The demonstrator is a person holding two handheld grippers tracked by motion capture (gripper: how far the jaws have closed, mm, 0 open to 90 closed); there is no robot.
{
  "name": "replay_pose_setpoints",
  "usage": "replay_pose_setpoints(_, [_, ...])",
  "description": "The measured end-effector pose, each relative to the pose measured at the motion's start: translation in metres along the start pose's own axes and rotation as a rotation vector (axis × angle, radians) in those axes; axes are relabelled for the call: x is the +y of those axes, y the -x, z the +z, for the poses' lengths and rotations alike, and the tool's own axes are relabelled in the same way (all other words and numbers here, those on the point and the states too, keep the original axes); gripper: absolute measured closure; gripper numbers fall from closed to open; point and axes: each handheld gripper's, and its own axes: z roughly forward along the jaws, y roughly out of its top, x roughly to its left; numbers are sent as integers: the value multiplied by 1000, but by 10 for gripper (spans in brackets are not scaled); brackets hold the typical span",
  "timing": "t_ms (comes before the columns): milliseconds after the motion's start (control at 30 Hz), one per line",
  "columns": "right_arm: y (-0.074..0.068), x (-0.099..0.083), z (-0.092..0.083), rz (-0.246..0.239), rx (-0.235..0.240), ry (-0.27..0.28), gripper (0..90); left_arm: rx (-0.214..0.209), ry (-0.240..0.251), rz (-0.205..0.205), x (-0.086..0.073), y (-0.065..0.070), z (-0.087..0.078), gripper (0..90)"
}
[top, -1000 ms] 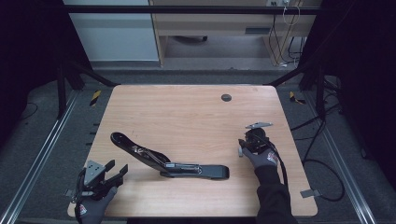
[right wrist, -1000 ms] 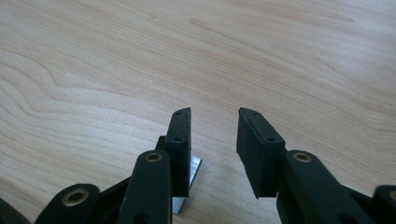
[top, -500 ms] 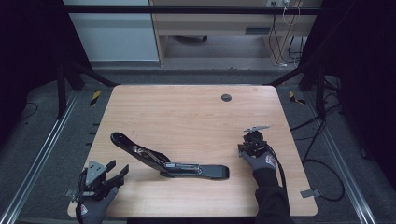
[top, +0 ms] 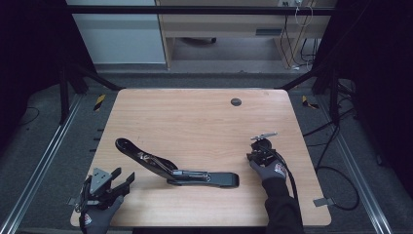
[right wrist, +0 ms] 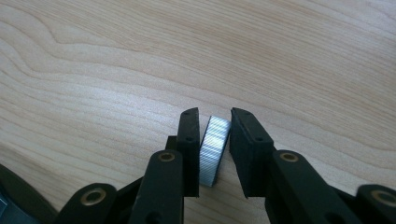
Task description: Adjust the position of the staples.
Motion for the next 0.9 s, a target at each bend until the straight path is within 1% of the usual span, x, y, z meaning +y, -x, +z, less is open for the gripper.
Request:
replay_pose_setpoints(33, [0, 0, 0, 0, 0, 0, 748, 0, 0, 0, 0, 0, 0, 427])
replay_pose_setpoints(67, [0, 0, 0, 0, 0, -3, 776, 1, 0, 4, 0, 0, 0, 427])
replay_pose_setpoints(233, [0, 0, -1, 0, 2, -6, 780, 2, 2, 4, 0, -1, 0, 427])
replay_pose_setpoints(267, [1, 1, -2, -11, 11, 0, 781, 1, 3, 1, 0, -1, 0, 428])
replay_pose_setpoints(367, [3, 0, -7, -37, 11, 11, 781, 1, 4, 0, 0, -1, -1, 427])
replay_pose_setpoints(433, [5, -1, -13, -63, 24, 19, 781, 2, 3, 4, 0, -1, -1, 427])
replay_pose_setpoints(467, [5, -2, -16, -71, 39, 15, 781, 2, 2, 5, 0, -1, -1, 428])
replay_pose_setpoints(500, [5, -2, -16, -71, 39, 15, 781, 2, 2, 5, 0, -1, -1, 428])
replay_pose_setpoints(533, [6, -3, -18, -82, 43, 16, 781, 0, 2, 5, 0, 0, -1, 428])
replay_pose_setpoints(567, [8, -6, -23, -112, 75, 13, 782, -2, 3, 4, 0, 0, -1, 428])
replay_pose_setpoints(600, [8, -8, -25, -126, 88, 9, 782, 0, 3, 7, 0, -1, -1, 428])
replay_pose_setpoints(633, [9, -10, -27, -140, 91, 5, 782, 1, 3, 7, 1, -1, -2, 428])
replay_pose_setpoints(700, [9, -12, -28, -148, 95, -1, 782, 1, 3, 6, 1, -1, -2, 428])
replay_pose_setpoints(733, [11, -18, -32, -165, 118, -2, 782, 0, 3, 4, 0, -1, -1, 427])
replay_pose_setpoints(833, [12, -22, -32, -169, 126, -7, 782, 0, 2, 7, 1, 0, -1, 427])
replay_pose_setpoints(867, [14, -27, -32, -183, 127, -22, 782, 0, 1, 8, 0, 0, -1, 427])
replay_pose_setpoints(900, [14, -27, -32, -183, 127, -22, 782, 0, 1, 8, 0, 0, -1, 427])
